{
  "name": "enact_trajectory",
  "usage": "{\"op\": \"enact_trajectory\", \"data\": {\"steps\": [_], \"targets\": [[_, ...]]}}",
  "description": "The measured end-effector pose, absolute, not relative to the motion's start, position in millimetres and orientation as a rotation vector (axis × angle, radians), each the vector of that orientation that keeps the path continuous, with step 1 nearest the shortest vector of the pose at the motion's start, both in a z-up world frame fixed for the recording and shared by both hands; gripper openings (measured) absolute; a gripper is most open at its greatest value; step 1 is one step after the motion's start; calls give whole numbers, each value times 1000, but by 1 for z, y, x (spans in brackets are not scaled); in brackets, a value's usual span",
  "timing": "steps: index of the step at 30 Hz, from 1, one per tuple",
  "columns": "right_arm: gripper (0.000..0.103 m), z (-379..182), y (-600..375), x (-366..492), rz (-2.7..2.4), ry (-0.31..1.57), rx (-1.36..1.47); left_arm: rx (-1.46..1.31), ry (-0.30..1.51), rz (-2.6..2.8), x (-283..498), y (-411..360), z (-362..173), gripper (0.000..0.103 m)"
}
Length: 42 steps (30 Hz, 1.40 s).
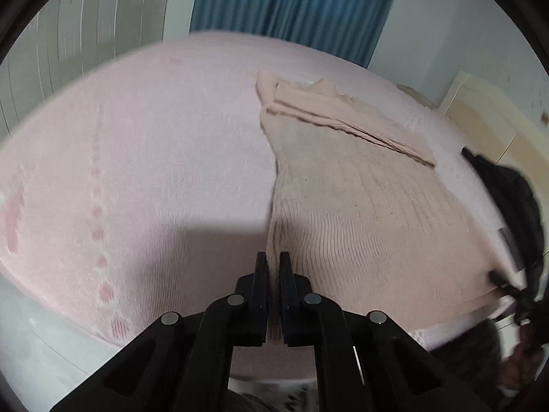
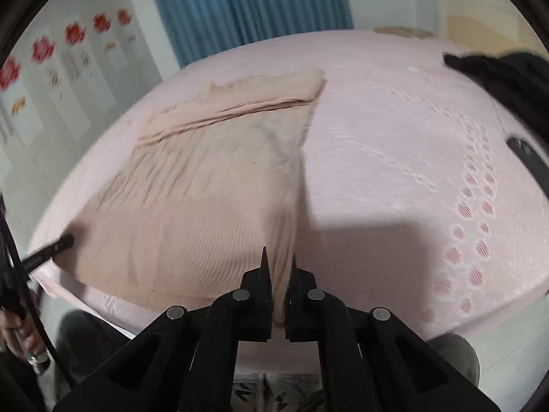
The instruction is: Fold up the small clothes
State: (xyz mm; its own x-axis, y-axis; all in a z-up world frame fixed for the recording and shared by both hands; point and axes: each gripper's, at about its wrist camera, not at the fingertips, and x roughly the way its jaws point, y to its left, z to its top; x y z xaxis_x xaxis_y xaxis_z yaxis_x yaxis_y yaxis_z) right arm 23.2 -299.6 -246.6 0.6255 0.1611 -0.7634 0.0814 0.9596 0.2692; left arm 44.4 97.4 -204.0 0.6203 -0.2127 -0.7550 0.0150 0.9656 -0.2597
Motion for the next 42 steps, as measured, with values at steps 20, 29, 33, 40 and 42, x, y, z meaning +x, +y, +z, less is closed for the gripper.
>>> {"op": "enact_trajectory", "data": {"steps": [20,29,33,40,42], "targets": [[39,-259,-277,22,107,955,180,-270,958,-217,42,80,-222,37],[22,-258,-278,24,80,985,163,-364,988,-215,35,94,-225,7],[5,-253,-281,21,119,998,200,-454,982,-217,34,104,-222,6],[4,-227,-307,23,160,922,400,-564,915,-258,36,117,-189,6],[4,-218,-312,26,165,900,438,-557,893,-253,40,116,-179,6]]}}
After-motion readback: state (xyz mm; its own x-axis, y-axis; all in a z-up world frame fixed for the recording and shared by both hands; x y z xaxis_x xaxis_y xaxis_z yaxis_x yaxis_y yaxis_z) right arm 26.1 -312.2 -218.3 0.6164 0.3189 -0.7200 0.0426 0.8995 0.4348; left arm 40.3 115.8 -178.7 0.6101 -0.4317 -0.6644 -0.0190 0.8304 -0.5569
